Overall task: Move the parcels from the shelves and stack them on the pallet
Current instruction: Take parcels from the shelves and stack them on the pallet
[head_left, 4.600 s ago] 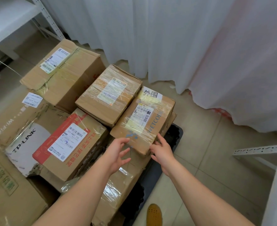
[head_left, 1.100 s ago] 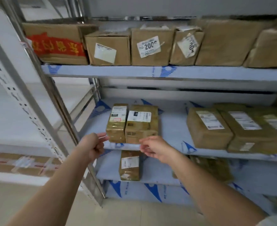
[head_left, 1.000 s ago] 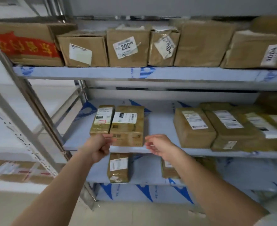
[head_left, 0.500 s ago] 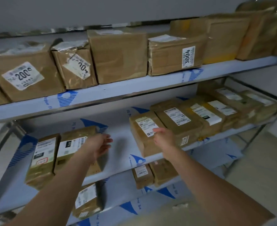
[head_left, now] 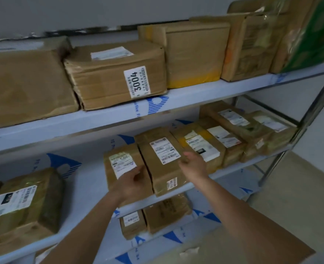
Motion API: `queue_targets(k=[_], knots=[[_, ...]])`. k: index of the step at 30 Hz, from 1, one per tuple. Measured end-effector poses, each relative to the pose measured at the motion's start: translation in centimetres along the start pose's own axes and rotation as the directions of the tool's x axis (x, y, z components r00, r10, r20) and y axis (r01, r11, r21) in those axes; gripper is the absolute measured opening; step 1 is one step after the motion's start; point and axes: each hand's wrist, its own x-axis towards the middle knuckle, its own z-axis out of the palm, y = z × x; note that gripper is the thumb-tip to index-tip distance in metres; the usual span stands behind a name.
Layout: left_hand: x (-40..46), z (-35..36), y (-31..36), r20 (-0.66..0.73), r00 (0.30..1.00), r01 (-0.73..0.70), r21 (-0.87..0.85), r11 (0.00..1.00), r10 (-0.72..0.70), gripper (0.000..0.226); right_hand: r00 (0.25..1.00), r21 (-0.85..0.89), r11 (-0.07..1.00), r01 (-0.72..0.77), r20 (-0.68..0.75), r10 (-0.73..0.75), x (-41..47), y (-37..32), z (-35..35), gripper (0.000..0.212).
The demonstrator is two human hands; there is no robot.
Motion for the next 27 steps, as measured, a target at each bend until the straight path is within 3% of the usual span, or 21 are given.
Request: queue_targets(k=[1, 3, 4, 7, 13, 15, 18, 20, 24, 27], knots=[[0.4, 0.6, -0.1, -0.018, 1.000, 0.004, -0.013, 1.000, -0.004, 0.014, 0.996, -0.045, 0.999, 0.007, 0.084, -0.003, 0.8, 0.5, -0.4, 0.055], [0.9, 1.2, -0.5, -0.170, 0.985, 0.077, 0.289, 0.954, -0.028, 0.019, 0.975, -0.139, 0.990, 0.011, 0.221, 0.020, 2.4, 1.2, -1.1, 0.076], [0.8, 0.9, -1.0, -0.184, 0.982, 0.047, 0.396, 0.917, 0.029, 0.025, 0.966, -0.184, 0.983, 0.019, 0.256, 0.030, 2.8, 1.1, -1.2, 0.083], [1.1, 0.8, -1.7, -0.180, 0.983, 0.117, 0.494, 0.861, -0.031, 0.045, 0.961, -0.333, 0.940, 0.066, 0.274, 0.030, 3.4, 0.6, -1.0, 0.092], [0.8, 1.0, -0.8, -0.320, 0.938, 0.278, 0.455, 0.846, -0.136, 0.038, 0.978, -0.388, 0.919, 0.069, 0.207, 0.014, 2.9, 0.9, -0.4, 0.084], [0.4, 1.2, -0.2, -0.396, 0.908, 0.326, 0.470, 0.820, -0.134, 0.035, 0.980, -0.346, 0.936, 0.067, 0.198, 0.003, 3.0, 1.4, -0.3, 0.066], [-0.1, 1.9, 0.8, -0.353, 0.936, 0.173, 0.432, 0.885, -0.011, 0.029, 0.986, -0.326, 0.942, 0.082, 0.163, -0.029, 3.2, 1.9, 0.0, 0.026], [-0.4, 2.4, 1.2, -0.292, 0.956, 0.114, 0.406, 0.907, 0.011, 0.029, 0.983, -0.337, 0.937, 0.091, 0.179, -0.031, 3.2, 2.2, 0.1, 0.028], [-0.8, 2.8, 2.1, -0.323, 0.943, 0.142, 0.188, 0.972, -0.076, 0.023, 0.965, -0.257, 0.963, 0.077, 0.261, -0.007, 2.7, 2.4, -0.6, 0.034], [-1.4, 2.9, 1.8, -0.316, 0.942, 0.147, 0.093, 0.985, -0.111, 0.037, 0.960, -0.238, 0.968, 0.077, 0.279, -0.008, 1.5, 2.5, -1.0, 0.031]])
